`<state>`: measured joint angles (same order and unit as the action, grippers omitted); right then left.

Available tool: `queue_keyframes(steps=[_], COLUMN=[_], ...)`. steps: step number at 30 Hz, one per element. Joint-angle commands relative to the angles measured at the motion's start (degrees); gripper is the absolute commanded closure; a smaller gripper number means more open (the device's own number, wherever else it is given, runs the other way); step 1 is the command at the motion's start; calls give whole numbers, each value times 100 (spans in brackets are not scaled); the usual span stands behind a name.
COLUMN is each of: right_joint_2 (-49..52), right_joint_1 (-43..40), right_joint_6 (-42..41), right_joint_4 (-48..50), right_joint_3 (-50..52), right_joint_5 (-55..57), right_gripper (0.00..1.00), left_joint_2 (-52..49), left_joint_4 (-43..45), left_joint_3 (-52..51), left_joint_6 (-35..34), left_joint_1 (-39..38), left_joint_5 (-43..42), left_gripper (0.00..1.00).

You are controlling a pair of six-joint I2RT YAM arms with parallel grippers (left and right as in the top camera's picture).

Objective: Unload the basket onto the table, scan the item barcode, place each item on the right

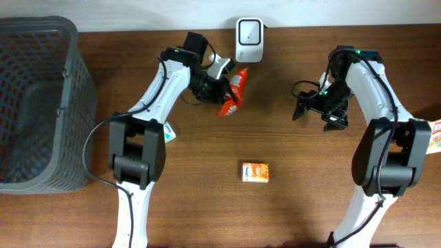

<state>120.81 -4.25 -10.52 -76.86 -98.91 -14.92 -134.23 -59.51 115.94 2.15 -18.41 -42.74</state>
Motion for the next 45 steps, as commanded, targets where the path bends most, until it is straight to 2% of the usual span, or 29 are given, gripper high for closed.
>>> queue_keyframes(steps=[1,2,4,6,7,11,12,13,14,16,21,26,29,32,36,39,45], right_joint_2=[-61,-61,-61,-61,-61,-63,-63,-63,-63,-63,-55,-55,-52,-52,-52,-52,-52], right_joint_1=[11,9,9,9,9,9,11,11,13,68,544,1231,1639,2107,2837,3298,4035], right_joint_6=[0,0,0,0,0,4,4,7,57,197,85,-118,-28,955,2903,3134,4028], right_joint_4=[-13,-20,-52,-90,-120,-210,-216,-216,-208,-120,479,1373,1698,1777,1904,2277,2763], right_joint_3=[-74,-74,-74,-74,-74,-87,-118,-149,-184,-264,-267,-267,-267,-267,-267,-267,-267], right_joint_5=[-55,-57,-55,-57,-57,-271,-393,-509,-660,-1147,-1674,-1519,-442,1019,2262,2892,3106], right_gripper=[2,2,2,2,2,2,2,1,2,2,2,2,2,2,1,2,2], left_joint_2=[-420,-542,-732,-758,-723,-483,-391,-313,-243,-105,-61,-61,-59,-57,-57,-57,-57], left_joint_4=[-31,-39,-61,-138,-260,-745,-890,-1016,-1121,-1283,-1414,-1582,-1624,-1679,-1725,-1674,-1674], left_joint_3=[24,24,22,22,61,560,767,968,1163,1558,1843,1843,1847,1847,1847,1847,1845], left_joint_6=[7,9,7,4,4,-70,-247,-404,-501,-514,-514,-568,-1161,-1198,-1405,-1779,-1775], left_joint_1=[-24,-33,-31,-13,33,166,190,210,223,236,234,267,516,798,1169,1443,1794], left_joint_5=[-1491,-1491,-1259,-828,-330,872,1414,1943,2385,3027,3230,3576,3930,3766,3829,3919,3917], left_gripper=[100,99,83,60,45,36,28,18,1,1,1,1,1,1,1,1,1])
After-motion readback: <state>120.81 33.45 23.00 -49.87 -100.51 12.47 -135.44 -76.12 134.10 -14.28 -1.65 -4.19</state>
